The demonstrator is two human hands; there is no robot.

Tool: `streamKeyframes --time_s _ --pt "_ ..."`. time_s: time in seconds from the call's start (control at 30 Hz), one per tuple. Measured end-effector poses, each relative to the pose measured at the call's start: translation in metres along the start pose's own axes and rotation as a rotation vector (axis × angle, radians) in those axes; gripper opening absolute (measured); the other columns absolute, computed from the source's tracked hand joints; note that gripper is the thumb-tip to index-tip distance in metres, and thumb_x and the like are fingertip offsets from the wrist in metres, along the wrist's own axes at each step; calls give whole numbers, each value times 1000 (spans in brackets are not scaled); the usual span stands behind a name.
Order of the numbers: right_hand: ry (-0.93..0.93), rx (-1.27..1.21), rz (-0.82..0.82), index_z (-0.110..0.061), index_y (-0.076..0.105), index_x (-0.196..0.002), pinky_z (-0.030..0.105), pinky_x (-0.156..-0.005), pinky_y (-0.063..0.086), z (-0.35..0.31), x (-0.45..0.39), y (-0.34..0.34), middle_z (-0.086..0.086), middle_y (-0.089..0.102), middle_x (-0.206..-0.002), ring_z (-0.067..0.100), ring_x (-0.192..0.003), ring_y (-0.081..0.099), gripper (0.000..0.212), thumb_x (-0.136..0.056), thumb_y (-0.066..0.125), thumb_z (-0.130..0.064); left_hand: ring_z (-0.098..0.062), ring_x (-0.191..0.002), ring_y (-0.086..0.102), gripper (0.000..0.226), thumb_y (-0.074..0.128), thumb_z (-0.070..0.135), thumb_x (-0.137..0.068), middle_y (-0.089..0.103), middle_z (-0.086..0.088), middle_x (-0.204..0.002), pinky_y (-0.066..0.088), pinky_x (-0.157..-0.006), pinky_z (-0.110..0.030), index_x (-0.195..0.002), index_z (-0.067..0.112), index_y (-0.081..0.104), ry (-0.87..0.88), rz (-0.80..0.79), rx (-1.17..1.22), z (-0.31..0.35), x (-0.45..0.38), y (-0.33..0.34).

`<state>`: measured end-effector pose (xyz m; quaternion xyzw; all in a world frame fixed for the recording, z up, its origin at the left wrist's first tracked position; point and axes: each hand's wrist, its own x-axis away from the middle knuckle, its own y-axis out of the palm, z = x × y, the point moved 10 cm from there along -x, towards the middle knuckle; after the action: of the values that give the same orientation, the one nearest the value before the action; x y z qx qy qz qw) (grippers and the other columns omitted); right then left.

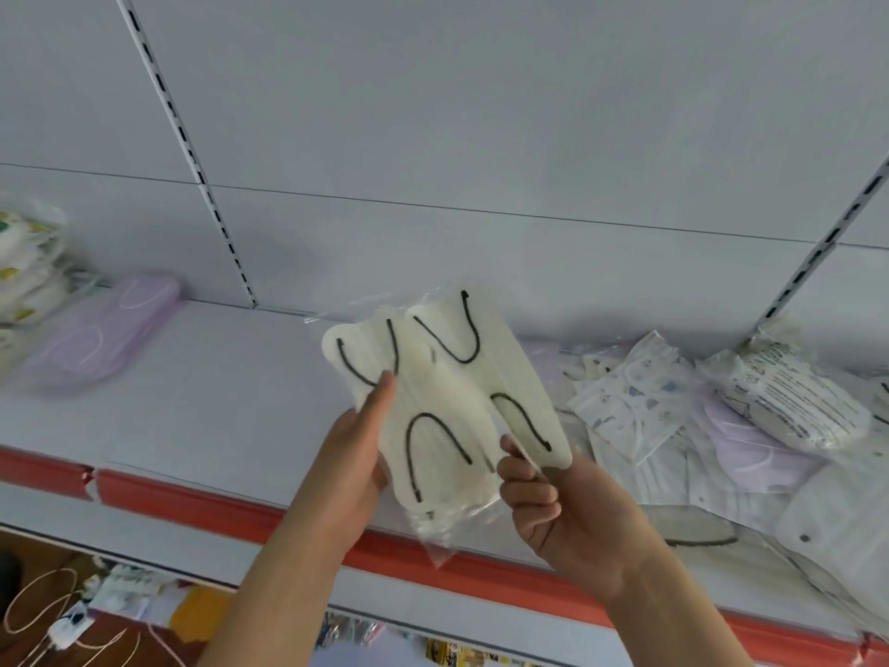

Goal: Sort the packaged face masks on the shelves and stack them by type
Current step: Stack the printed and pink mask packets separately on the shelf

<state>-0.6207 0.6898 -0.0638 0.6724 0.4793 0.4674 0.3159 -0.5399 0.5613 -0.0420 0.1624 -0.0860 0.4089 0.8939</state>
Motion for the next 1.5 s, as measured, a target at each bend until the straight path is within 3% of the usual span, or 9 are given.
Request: streamKeyframes --time_s 0.23,0.37,0.43,0.57,0.77,0.97,1.1,1.27,1.5 --pt "10 716 300 5 66 -101 25 -52 56 9 13 -3 21 73 -85 23 -65 70 31 -102 36 -6 -28 -99 75 27 66 17 -95 78 -11 -105 57 -84 -41 -120 8 70 -29 -14 -41 -17 -7 18" --pt "-460 1358 757 -12 67 -84 42 -64 58 -71 46 -27 5 72 -75 18 -63 69 26 -99 56 -31 -28 -99 75 20 63 7 -95 79 -10 -104 57 -88 -43 -112 12 73 7 69 -49 -11 -15 0" --pt "-662 1823 999 -23 66 -110 34 -77 52 -107 63 -20 -5 69 -102 15 -94 65 27 -93 61 -43 -28 -100 74 19 63 7 -96 79 -7 -103 56 -92 -46 -109 15 73 30 106 -57 -9 -20 -9" --pt "-231 2280 986 -32 30 -153 40 -120 17 -133 45 -60 -9 25 -162 20 -150 19 65 -96 43 -60 -27 -99 74 20 63 7 -96 79 -6 -103 56 -89 -44 -110 16 73 39 99 -67 -10 -22 -4" --pt "-333 2181 1331 -17 65 -92 33 -84 43 -164 101 -49 -2 61 -93 22 -103 58 52 -95 40 -63 -28 -100 73 20 64 6 -95 79 -6 -103 56 -86 -42 -110 14 72 24 97 -44 -15 -27 -1" --pt "-344 2384 923 -20 38 -147 37 -117 22 -147 11 -26 2 41 -150 25 -141 33 82 -83 60 -67 -25 -94 75 20 63 6 -95 79 -5 -100 56 -79 -38 -110 15 72 38 72 -51 -13 -29 10" --pt "-245 2409 1031 -20 65 -105 30 -87 37 -171 0 -30 2 63 -106 26 -106 59 34 -93 56 -50 -26 -96 74 20 63 6 -95 79 -5 -100 56 -81 -39 -111 13 73 30 80 -35 -11 -29 7" --pt "-760 1834 1135 -10 61 -72 34 -57 41 -185 46 -21 4 58 -63 29 -66 54 20 -84 61 -26 -26 -94 75 19 63 6 -95 80 -5 -98 55 -78 -37 -108 14 73 19 95 -29 -15 -32 -1" --pt "-1331 2069 283 -24 74 -109 34 -98 42 -104 44 102 -11 66 -116 18 -117 53 18 -97 61 -27 -25 -94 76 17 62 15 -97 79 -8 -102 57 -84 -40 -110 13 73 -43 -10 -96 -12 -34 3"
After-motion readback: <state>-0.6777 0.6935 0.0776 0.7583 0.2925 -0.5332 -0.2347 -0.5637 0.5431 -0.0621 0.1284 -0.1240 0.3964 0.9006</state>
